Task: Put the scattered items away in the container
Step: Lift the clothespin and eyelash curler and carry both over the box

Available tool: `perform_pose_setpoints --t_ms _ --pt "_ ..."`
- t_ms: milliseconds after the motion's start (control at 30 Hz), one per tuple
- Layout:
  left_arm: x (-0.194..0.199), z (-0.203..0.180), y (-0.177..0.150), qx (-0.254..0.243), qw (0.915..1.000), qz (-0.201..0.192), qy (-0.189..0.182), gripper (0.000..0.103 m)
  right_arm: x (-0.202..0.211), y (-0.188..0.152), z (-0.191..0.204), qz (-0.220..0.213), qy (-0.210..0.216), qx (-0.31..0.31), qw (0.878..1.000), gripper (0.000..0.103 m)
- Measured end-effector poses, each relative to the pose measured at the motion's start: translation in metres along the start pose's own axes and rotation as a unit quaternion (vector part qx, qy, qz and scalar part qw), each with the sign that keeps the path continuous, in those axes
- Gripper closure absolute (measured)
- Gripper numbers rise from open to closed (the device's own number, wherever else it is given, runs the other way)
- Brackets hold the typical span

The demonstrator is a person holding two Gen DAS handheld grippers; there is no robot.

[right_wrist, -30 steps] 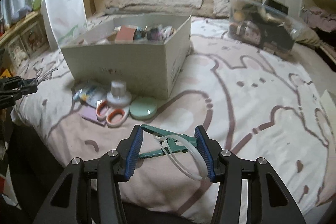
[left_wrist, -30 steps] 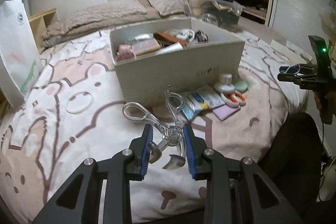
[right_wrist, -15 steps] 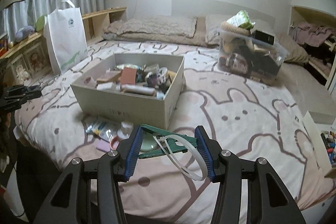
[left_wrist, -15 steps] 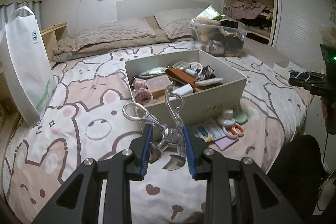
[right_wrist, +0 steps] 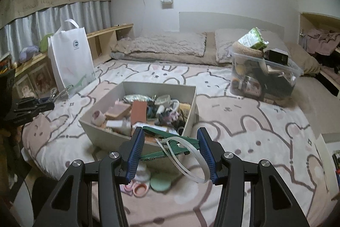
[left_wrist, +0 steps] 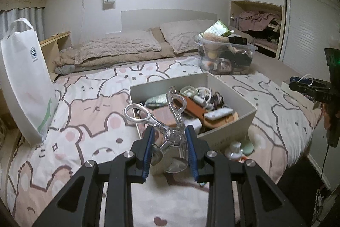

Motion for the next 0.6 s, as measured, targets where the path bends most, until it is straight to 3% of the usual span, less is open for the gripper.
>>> perform_pose_setpoints --t_ms 600 --pt "-0.059 0.001 0.063 0.034 0.9987 -0.018 -0.034 0.074 -0.066 0.058 -0.004 -0.006 0.028 -0.026 0.999 0.051"
Point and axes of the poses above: each gripper's, at about its wrist camera, not at the fingertips, and x roughly against the way its jaws point, z to its left, y to its top, the point moved 8 cm from there along -x, roughly the way its jaws point, and after that the axes turned 1 degree about -x, right-handed, at the moved point
